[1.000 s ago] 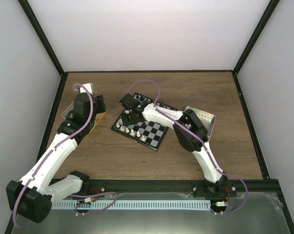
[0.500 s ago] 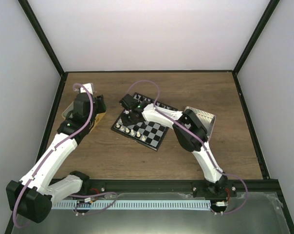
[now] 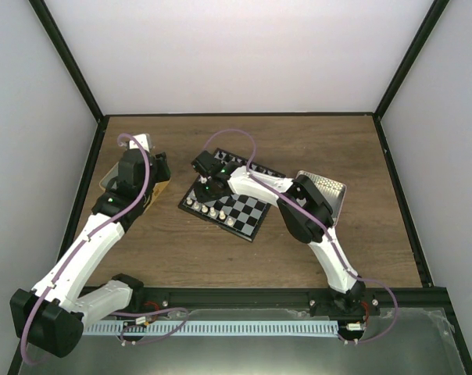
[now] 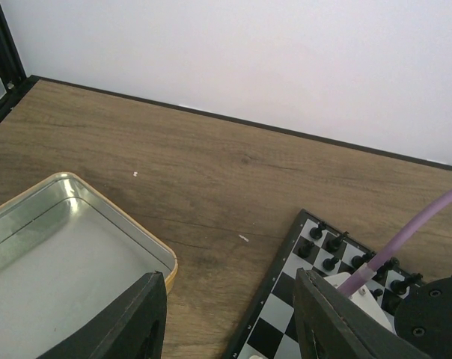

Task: Set up the chess pieces on the board
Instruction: Place the chess piece on the chessboard, then pick up the chess piece from the storage box.

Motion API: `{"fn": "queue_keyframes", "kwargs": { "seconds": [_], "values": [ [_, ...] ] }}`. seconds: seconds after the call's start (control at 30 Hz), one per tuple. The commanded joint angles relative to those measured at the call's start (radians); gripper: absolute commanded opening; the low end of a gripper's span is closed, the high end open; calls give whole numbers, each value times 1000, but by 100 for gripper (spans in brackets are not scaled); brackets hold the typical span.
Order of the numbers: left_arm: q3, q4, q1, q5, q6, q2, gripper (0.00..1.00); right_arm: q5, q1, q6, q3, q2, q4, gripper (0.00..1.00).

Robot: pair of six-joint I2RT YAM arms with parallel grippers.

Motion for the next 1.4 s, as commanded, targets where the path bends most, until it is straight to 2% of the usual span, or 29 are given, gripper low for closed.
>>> {"fn": "queue_keyframes", "kwargs": {
  "seconds": [0.0, 0.2, 0.3, 0.57, 0.8, 0.9, 1.1, 1.27, 1.37],
  "values": [
    [-6, 16, 6, 1, 13, -15, 49, 1, 6, 3, 43, -11, 2, 25],
    [-9, 21, 6, 1, 13, -24, 48, 24, -15, 48, 17, -84, 24, 26],
    [-13, 29, 7, 3, 15, -32, 49, 57, -41, 86, -47, -165, 58, 30],
    [-26, 52, 9, 25, 21, -46, 49, 179, -165, 143, -382, -491, 149, 42],
    [-32, 62, 7, 34, 23, -51, 49, 365, -323, 180, -681, -818, 77, 49],
    [-36, 69, 9, 38, 23, -51, 49, 429, -390, 206, -799, -912, 41, 51],
    [-39, 71, 10, 41, 23, -43, 49, 366, -537, 258, -933, -911, -21, 50],
    [-38, 71, 10, 42, 24, -41, 49, 374, -575, 273, -994, -868, -10, 48],
    [-41, 72, 9, 43, 24, -42, 49, 375, -582, 266, -1008, -845, 19, 42]
  ]
}}
